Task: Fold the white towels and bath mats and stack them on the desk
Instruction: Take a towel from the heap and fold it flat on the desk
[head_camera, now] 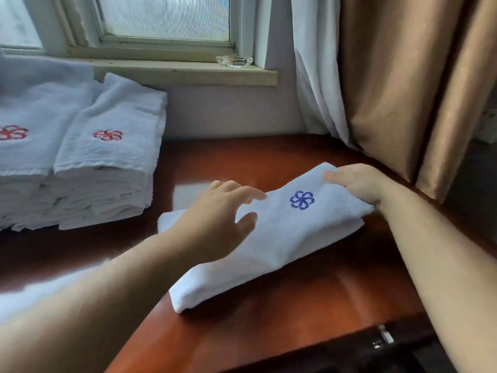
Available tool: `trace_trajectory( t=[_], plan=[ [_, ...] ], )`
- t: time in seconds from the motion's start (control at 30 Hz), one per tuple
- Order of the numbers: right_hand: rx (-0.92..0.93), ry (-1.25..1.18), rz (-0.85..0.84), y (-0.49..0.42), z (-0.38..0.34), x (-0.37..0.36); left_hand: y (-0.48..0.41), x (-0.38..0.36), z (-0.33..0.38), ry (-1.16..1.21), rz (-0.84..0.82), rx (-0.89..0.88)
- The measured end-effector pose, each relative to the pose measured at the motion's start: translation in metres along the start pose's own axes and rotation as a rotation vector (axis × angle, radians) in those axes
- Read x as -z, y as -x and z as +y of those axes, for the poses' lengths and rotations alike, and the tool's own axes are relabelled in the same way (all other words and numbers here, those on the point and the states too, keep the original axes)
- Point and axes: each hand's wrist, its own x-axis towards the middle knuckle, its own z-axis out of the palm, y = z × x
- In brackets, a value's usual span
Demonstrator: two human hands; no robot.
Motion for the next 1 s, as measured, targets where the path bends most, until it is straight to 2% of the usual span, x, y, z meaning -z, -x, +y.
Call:
trace_trajectory(
  t=[0.13,0.23,0.3,0.37,0.43,0.53,0.6,0.67,0.83,1.0],
  plan=[
    [-0.016,0.323,0.007,-0.016,0.034,-0.002,-0.002,-0.027,-0.01,-0.18,-0.163,-0.018],
    [0.01,0.366,0.127,-0.02,0.043,-0.006,-0.003,-0.041,-0.017,-0.198,-0.255,0.037],
    [0.02,0.508,0.219,-0.019,0.037,-0.01,-0.004,-0.045,-0.021,-0.191,-0.26,0.05],
    [0.135,0.692,0.348,-0.018,0.027,-0.019,-0.005,-0.046,-0.022,-0.179,-0.256,0.05],
    [0.323,0.667,0.383,-0.016,0.012,-0.036,-0.004,-0.045,-0.022,-0.162,-0.251,0.057],
    [0.441,0.539,0.174,-0.012,-0.006,-0.071,-0.001,-0.045,-0.022,-0.137,-0.198,0.046],
    [0.375,0.669,-0.001,-0.011,-0.003,-0.095,0.002,-0.044,-0.022,-0.107,-0.147,0.048],
    [0.311,0.848,-0.085,-0.009,0.006,-0.109,0.007,-0.042,-0.025,-0.094,-0.163,0.067],
    [0.255,0.939,-0.134,-0.011,0.011,-0.114,0.02,-0.033,-0.045,-0.182,-0.355,0.151],
    [0.215,0.98,-0.118,0.001,0.008,-0.122,0.039,-0.022,-0.062,-0.269,-0.28,0.331]
  ],
)
